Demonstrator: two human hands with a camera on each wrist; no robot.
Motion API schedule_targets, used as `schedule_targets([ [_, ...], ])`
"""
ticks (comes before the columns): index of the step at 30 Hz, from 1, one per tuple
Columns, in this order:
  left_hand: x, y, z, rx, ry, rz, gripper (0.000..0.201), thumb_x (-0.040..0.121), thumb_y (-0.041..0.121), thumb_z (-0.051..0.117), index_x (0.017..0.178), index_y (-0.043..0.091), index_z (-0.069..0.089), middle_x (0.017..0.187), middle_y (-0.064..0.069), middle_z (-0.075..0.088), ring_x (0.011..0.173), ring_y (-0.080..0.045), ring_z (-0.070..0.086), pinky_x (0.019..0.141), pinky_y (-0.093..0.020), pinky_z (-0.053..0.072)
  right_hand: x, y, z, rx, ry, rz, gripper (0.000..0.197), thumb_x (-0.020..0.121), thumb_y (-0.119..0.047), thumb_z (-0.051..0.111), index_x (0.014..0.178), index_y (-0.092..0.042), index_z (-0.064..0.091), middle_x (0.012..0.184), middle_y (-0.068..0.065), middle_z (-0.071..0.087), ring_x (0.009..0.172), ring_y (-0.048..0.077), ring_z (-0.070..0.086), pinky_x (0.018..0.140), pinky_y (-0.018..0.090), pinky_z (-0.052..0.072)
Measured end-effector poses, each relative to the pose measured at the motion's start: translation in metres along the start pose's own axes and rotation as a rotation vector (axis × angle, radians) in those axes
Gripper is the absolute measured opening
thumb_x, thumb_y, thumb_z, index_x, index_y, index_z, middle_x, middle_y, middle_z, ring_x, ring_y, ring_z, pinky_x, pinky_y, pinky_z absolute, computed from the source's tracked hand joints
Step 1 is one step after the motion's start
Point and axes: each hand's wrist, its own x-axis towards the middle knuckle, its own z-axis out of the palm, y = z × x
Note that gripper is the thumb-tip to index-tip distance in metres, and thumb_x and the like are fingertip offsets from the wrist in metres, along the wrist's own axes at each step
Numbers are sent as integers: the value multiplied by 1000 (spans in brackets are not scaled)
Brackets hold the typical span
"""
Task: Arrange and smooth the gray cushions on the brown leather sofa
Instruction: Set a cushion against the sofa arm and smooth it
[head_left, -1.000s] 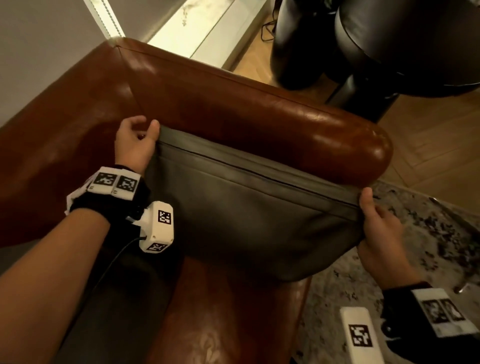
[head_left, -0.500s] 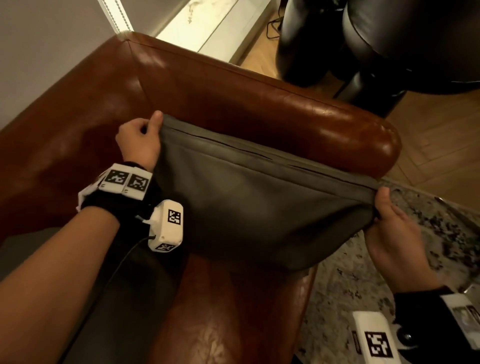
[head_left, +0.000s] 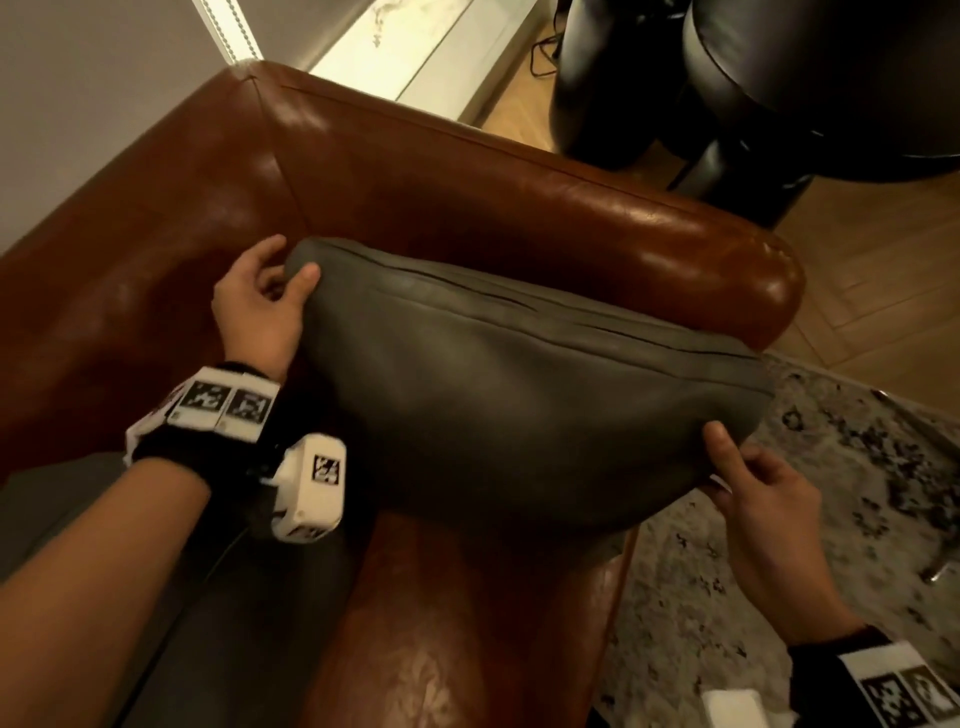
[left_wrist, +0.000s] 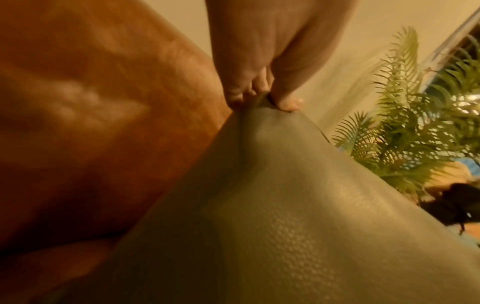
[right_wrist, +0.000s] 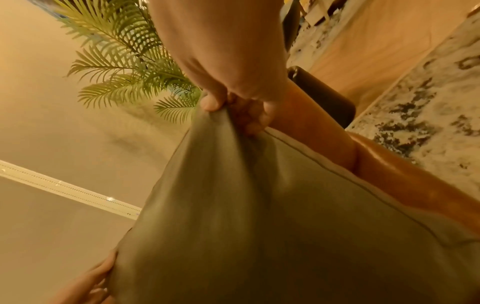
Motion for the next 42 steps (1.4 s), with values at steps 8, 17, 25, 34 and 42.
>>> schedule_targets([
  [8, -2, -3, 12, 96, 95, 10, 41, 88, 22, 64, 126, 9, 57, 117, -13, 65, 108, -21, 62, 93, -26, 47, 4, 2, 1, -177, -74, -126, 41, 75, -38, 67, 113, -22, 65, 112, -3, 70, 105, 12, 66, 86, 27, 56],
  [17, -10, -3, 18, 127, 147, 33, 36, 92, 27, 58, 121, 7, 60, 120, -10, 64, 111, -19, 59, 91, -20, 42, 8, -16, -4, -258, 31, -231, 43, 78, -42, 59, 113, -18, 57, 104, -11, 62, 98, 4, 62, 74, 11, 54],
  [25, -4, 11, 14, 263, 129, 79, 39, 99, 29, 42, 118, -1, 59, 118, -20, 63, 113, -30, 56, 92, -30, 39, 19, -44, -3, -54, -20, -83, 25, 97, -31, 46, 103, -14, 64, 112, 2, 66, 106, 12, 63, 78, 23, 55],
  [34, 20, 8, 23, 126, 96, -120, 36, 94, 36, 51, 115, 7, 57, 120, -12, 59, 115, -26, 54, 95, -32, 41, 27, -41, 15, 55, -71, 41, 36, 98, -35, 44, 114, -9, 62, 115, 4, 69, 108, 14, 65, 86, 22, 55],
  [42, -6, 24, 27, 461, 146, 208, 43, 94, 29, 43, 135, 15, 42, 141, -11, 40, 133, -29, 32, 108, -38, 24, 11, -40, 59, -826, 382, -537, 40, 95, -25, 50, 131, -9, 47, 136, 15, 41, 127, 23, 36, 106, 41, 29],
])
